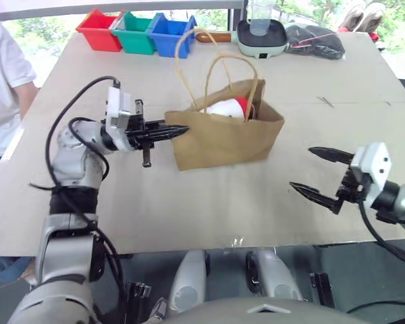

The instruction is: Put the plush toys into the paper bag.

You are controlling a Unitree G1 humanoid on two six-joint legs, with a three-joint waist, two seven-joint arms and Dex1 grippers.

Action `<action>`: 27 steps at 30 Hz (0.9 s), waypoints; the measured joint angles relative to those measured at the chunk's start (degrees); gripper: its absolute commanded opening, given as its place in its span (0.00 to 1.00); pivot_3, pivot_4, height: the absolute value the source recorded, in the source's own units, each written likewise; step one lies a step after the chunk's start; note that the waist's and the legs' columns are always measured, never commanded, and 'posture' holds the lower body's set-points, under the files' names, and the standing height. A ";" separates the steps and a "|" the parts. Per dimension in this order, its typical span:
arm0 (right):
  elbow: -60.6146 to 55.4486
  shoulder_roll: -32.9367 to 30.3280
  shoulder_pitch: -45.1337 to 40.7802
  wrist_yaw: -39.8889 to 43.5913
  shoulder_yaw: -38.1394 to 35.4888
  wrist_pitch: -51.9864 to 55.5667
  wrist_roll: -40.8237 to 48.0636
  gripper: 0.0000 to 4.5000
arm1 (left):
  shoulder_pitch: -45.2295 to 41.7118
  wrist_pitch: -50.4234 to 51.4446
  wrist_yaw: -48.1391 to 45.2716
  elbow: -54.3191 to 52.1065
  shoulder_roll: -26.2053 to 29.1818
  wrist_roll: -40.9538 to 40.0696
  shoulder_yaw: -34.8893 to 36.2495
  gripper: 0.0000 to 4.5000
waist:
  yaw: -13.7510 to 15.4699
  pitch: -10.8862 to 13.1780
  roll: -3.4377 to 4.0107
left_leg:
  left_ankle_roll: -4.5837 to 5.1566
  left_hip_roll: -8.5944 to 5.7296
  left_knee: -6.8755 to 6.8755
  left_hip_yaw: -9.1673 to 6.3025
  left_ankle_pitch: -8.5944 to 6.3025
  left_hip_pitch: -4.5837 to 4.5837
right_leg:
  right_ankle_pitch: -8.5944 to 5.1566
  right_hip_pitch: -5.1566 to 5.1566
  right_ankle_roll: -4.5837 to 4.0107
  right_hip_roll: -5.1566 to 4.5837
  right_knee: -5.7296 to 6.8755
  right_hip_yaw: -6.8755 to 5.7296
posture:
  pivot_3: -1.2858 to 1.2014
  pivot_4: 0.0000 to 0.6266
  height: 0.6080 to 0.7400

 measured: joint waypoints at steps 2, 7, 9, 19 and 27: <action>-0.70 -0.01 1.03 -0.40 -0.41 0.10 0.27 0.98 | -1.67 -3.02 -0.97 4.52 -0.88 0.88 -2.42 0.00 | -0.32 0.00 0.00 | 0.00 0.02 0.00 -0.03 0.00 0.00 | 0.00 0.00 0.00 0.03 0.03 0.00 | 0.52 0.24 1.00; -0.71 0.44 1.74 -2.01 -0.39 -0.09 0.23 1.00 | -6.87 -9.13 -1.41 16.34 -2.85 4.44 -4.30 0.37 | -0.25 -0.01 -0.02 | 0.00 0.01 0.06 -0.06 0.00 -0.02 | 0.00 0.01 0.01 0.02 0.04 -0.02 | 0.52 0.24 1.00; -0.28 0.28 1.72 -1.51 -0.51 -0.35 0.32 1.00 | -5.21 -5.55 -0.55 14.18 -2.65 4.12 -2.87 0.59 | -0.43 0.00 -0.03 | 0.00 0.02 0.06 -0.08 0.00 -0.04 | 0.00 0.00 0.00 0.03 0.03 -0.03 | 0.52 0.24 1.00; 5.55 -3.38 4.30 5.94 -7.91 -2.86 2.33 1.00 | 28.26 27.70 22.11 -31.49 7.76 -9.28 14.36 0.88 | -0.92 0.02 0.04 | 0.00 0.20 -0.06 0.01 0.00 0.16 | -0.03 0.05 0.03 -0.15 0.10 0.03 | 0.52 0.24 1.00; 9.68 -4.90 8.08 10.32 -11.93 -6.01 1.26 1.00 | 57.01 34.37 37.45 -55.47 3.77 -11.37 25.15 0.88 | 0.81 -0.02 0.06 | 0.00 0.02 0.07 -0.03 0.00 0.24 | -0.06 0.29 0.05 -0.22 -0.09 -0.07 | 0.52 0.24 1.00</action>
